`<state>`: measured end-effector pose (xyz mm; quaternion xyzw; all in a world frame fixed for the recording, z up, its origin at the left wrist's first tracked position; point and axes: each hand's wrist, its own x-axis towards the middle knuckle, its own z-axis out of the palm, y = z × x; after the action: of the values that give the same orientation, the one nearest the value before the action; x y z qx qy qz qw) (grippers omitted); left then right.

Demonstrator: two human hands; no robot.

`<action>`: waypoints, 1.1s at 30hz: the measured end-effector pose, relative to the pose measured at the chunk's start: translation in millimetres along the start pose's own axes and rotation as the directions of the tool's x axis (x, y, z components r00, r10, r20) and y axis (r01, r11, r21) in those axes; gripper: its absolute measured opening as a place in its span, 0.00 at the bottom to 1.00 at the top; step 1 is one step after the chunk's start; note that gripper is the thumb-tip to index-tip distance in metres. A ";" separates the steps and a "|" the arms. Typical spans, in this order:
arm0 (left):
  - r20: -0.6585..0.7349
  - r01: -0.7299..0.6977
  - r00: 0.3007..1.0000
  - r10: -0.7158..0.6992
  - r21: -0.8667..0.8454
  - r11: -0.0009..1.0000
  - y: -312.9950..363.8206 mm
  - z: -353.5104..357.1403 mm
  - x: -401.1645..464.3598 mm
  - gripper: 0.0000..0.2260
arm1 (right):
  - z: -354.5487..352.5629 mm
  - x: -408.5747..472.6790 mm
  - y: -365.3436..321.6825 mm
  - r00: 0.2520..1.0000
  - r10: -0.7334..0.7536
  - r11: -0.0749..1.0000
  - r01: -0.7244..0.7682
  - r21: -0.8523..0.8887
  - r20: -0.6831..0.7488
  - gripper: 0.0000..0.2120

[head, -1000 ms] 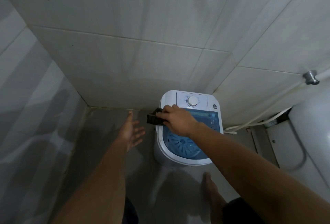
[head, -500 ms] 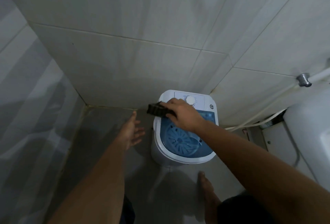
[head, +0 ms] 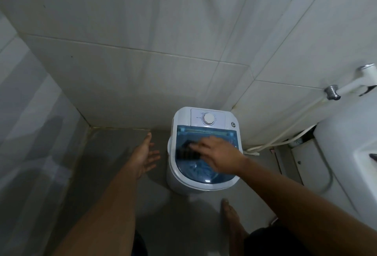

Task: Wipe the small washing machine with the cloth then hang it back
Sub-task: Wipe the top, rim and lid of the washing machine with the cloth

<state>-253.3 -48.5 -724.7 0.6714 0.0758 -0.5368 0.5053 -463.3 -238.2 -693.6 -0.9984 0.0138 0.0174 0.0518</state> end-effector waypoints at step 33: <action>0.084 -0.003 0.996 -0.006 0.104 0.995 -4.8 28.3 3.1 0.19 | 25.1 -45.3 9.8 0.802 0.545 0.831 -0.477 0.286 -0.245 0.23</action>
<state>-273.4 -69.1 -727.6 0.6736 0.0271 -0.5682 0.4719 -509.7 -244.1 -718.0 -0.9353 0.2937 -0.1308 0.1475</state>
